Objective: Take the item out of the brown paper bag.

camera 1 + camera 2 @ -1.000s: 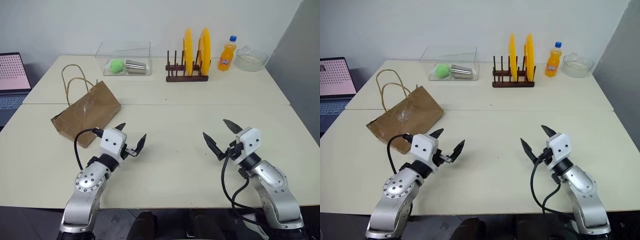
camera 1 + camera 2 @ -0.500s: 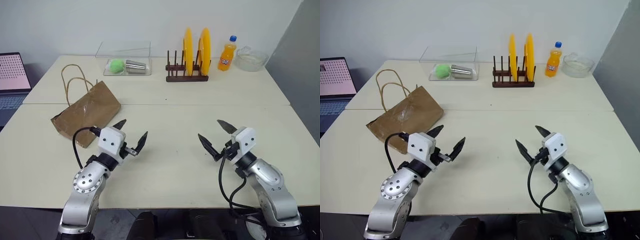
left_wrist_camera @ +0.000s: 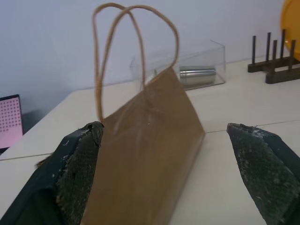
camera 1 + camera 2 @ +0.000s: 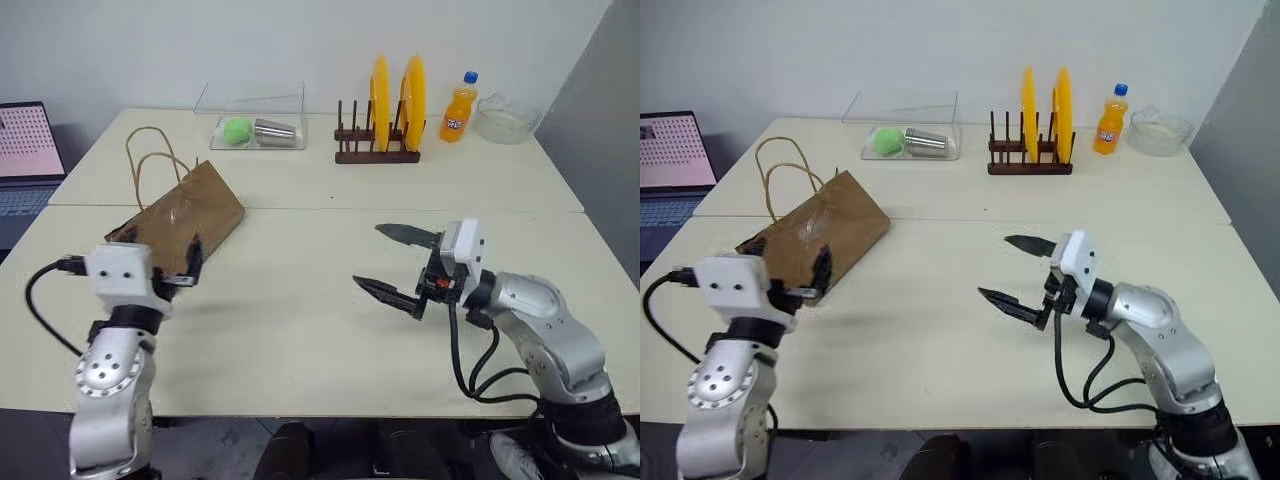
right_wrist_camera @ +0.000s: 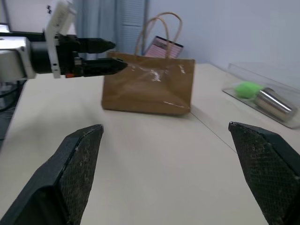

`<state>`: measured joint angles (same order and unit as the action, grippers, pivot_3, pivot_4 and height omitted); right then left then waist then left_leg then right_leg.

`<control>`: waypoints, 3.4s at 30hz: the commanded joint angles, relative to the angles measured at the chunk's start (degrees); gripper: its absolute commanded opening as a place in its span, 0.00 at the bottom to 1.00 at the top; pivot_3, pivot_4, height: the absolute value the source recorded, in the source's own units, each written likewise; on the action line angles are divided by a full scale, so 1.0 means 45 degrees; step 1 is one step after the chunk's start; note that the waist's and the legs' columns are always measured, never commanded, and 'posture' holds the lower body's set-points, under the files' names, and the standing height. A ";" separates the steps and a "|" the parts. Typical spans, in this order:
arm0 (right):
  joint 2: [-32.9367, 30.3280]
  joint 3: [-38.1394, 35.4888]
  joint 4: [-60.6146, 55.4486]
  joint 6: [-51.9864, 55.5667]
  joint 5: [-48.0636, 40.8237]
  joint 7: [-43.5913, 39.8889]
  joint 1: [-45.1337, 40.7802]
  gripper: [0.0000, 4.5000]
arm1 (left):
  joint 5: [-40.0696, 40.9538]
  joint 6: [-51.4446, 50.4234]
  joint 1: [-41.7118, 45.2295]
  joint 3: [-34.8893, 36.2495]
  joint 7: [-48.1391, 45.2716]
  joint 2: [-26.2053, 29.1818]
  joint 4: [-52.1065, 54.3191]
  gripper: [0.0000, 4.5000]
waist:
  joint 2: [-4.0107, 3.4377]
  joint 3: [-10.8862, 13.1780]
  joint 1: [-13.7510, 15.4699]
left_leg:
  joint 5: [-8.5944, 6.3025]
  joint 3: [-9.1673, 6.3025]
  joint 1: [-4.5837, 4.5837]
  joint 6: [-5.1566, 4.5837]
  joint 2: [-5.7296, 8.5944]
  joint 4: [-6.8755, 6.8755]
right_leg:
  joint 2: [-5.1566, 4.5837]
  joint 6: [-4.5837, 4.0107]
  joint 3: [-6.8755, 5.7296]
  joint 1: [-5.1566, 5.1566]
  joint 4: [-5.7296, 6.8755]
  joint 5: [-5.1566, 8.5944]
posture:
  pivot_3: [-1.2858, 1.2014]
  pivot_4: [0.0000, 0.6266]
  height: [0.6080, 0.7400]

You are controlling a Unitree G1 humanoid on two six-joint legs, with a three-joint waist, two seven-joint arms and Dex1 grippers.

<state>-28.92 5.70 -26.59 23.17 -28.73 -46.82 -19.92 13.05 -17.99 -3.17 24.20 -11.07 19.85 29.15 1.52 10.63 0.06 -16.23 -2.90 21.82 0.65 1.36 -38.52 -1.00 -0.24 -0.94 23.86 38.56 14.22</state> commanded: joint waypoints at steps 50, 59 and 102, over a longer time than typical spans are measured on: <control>-0.1528 -0.1294 -0.2502 0.2113 -0.1429 0.0404 0.0268 1.00 | -0.0083 0.1705 1.5278 -0.3396 -1.0452 0.6530 -1.6714 0.01 | 0.0036 0.0020 -0.0022 | 0.0004 -0.0002 0.0032 0.0006 0.0013 0.0067 | -0.0011 -0.0006 -0.0019 0.0058 0.0007 -0.0005 | 0.52 0.24 1.00; -0.2528 -0.2422 -0.3587 0.2881 -0.2140 0.0912 0.1896 1.00 | -0.0443 0.2452 1.7760 -0.4356 -1.1904 0.4833 -1.8177 0.01 | 0.0112 0.0067 -0.0036 | 0.0004 -0.0002 0.0053 0.0005 0.0016 0.0044 | -0.0013 -0.0003 -0.0023 0.0059 0.0006 -0.0005 | 0.52 0.24 1.00; -0.1436 -0.3272 -0.6740 0.2786 -0.0233 0.5175 0.5689 1.00 | -0.3181 0.6670 2.0248 -0.4887 -1.2763 0.0002 -2.2919 0.01 | 0.0151 0.0089 -0.0083 | 0.0002 0.0020 0.0054 0.0002 0.0016 -0.0046 | 0.0004 0.0007 0.0000 0.0059 0.0075 -0.0002 | 0.52 0.24 1.00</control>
<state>-35.46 -8.82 -54.00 35.87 -29.02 -23.81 6.18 -1.37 10.55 86.58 1.95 -68.26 19.88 -74.92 2.20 11.03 -0.31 -16.22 -2.81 22.06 0.66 1.44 -38.74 -0.98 -0.22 -0.95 24.12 38.90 14.21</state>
